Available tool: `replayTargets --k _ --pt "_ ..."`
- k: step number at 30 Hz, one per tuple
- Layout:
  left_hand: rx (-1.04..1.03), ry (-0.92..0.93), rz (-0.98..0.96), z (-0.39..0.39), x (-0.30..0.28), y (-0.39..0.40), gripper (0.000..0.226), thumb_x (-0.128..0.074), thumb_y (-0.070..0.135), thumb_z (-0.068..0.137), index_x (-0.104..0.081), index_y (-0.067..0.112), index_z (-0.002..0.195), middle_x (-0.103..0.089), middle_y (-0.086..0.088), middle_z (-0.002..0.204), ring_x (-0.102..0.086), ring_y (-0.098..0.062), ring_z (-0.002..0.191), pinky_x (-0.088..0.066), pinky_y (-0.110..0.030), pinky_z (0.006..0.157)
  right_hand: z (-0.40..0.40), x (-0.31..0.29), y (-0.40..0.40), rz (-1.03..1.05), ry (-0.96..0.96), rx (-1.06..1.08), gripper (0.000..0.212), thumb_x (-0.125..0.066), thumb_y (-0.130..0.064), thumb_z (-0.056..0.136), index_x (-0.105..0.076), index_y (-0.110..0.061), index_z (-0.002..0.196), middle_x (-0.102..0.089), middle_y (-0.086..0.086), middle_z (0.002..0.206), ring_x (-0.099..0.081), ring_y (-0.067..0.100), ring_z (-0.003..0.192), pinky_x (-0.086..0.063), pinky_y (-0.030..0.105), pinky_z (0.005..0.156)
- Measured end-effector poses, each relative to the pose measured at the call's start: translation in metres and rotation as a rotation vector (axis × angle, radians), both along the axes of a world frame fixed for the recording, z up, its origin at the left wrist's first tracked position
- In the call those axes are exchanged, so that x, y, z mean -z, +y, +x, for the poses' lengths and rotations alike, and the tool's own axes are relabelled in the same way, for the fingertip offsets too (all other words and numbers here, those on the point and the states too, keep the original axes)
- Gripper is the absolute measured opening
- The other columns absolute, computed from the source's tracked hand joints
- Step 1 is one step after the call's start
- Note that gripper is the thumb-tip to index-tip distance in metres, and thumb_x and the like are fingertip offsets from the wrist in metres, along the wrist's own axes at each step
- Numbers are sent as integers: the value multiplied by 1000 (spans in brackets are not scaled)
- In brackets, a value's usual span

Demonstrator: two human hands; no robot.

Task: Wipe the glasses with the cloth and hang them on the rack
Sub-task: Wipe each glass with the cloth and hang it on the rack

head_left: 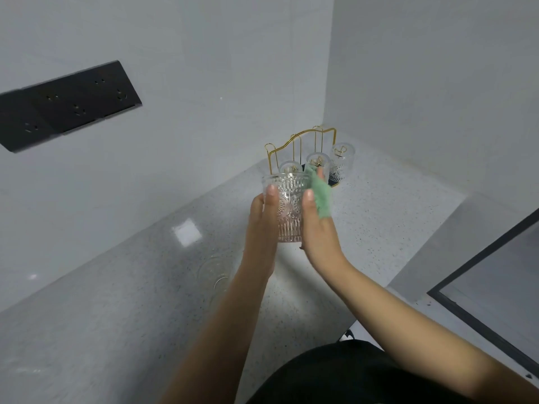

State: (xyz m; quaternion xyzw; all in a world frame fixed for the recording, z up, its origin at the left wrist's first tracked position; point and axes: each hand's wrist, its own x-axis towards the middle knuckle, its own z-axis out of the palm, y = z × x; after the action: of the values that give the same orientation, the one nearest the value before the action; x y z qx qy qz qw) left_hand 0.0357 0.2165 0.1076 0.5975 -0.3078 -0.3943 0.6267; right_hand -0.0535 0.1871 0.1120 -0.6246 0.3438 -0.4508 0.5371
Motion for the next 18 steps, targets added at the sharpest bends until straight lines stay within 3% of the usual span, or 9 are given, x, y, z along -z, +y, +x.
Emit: replayTargets --k 1,3,6,8,11,13,15,16,18 --pt "67 17 -10 0 1 0 78 -61 70 76 -57 11 127 -68 -15 118 -68 -31 107 -53 -58 93 -1 -2 -4 77 20 1 58 -23 -62 90 -29 -36 141 -42 1 145 -44 8 129 -38 19 103" --pt "196 92 -43 2 0 3 61 -68 46 81 -55 11 130 -66 -18 122 -66 -35 109 -53 -57 92 -2 -5 -13 230 94 -6 63 -21 -66 90 -47 -27 131 -63 1 113 -62 10 97 -51 13 75" --pt "363 135 -29 12 2 9 56 -66 38 84 -56 7 129 -64 -26 120 -64 -44 106 -53 -56 90 -4 -13 -29 236 65 -4 78 -21 -75 83 -52 -19 127 -61 -1 97 -56 -1 74 -48 10 57" --pt "435 127 19 19 4 13 65 -66 46 81 -55 6 131 -60 -30 124 -60 -46 112 -50 -58 95 -13 -24 -37 100 151 -31 68 -20 -63 91 -57 -11 115 -61 -7 78 -55 -6 55 -40 4 45" --pt "518 96 94 29 1 14 67 -66 50 77 -57 11 131 -63 -21 126 -62 -41 114 -50 -56 96 -28 -36 -40 -18 367 -246 60 -20 -48 98 -59 -2 98 -55 -14 45 -52 -8 40 -38 4 42" --pt "597 90 134 37 -3 15 71 -72 55 71 -60 10 125 -68 -16 114 -66 -35 100 -55 -47 86 -36 -43 -43 23 393 -423 58 -24 -54 94 -63 -12 101 -66 -15 70 -61 -8 60 -43 1 53" --pt "699 103 153 44 -4 15 81 -75 61 67 -59 6 125 -67 -16 106 -66 -30 88 -53 -42 80 -40 -50 -44 72 436 -661 51 -35 -54 90 -66 -16 102 -71 4 96 -69 19 87 -55 19 75" --pt "747 122 156 46 -3 14 83 -74 61 69 -57 4 127 -65 -18 105 -64 -31 87 -51 -44 83 -41 -52 -46 76 458 -805 39 -46 -46 90 -68 -16 100 -71 9 98 -68 32 91 -57 36 78" --pt "823 151 137 41 -3 11 74 -70 56 77 -56 0 123 -60 -23 102 -60 -33 84 -47 -47 84 -43 -53 -48 96 489 -1053 10 -64 -22 83 -71 -25 91 -72 3 91 -68 26 85 -54 43 70"
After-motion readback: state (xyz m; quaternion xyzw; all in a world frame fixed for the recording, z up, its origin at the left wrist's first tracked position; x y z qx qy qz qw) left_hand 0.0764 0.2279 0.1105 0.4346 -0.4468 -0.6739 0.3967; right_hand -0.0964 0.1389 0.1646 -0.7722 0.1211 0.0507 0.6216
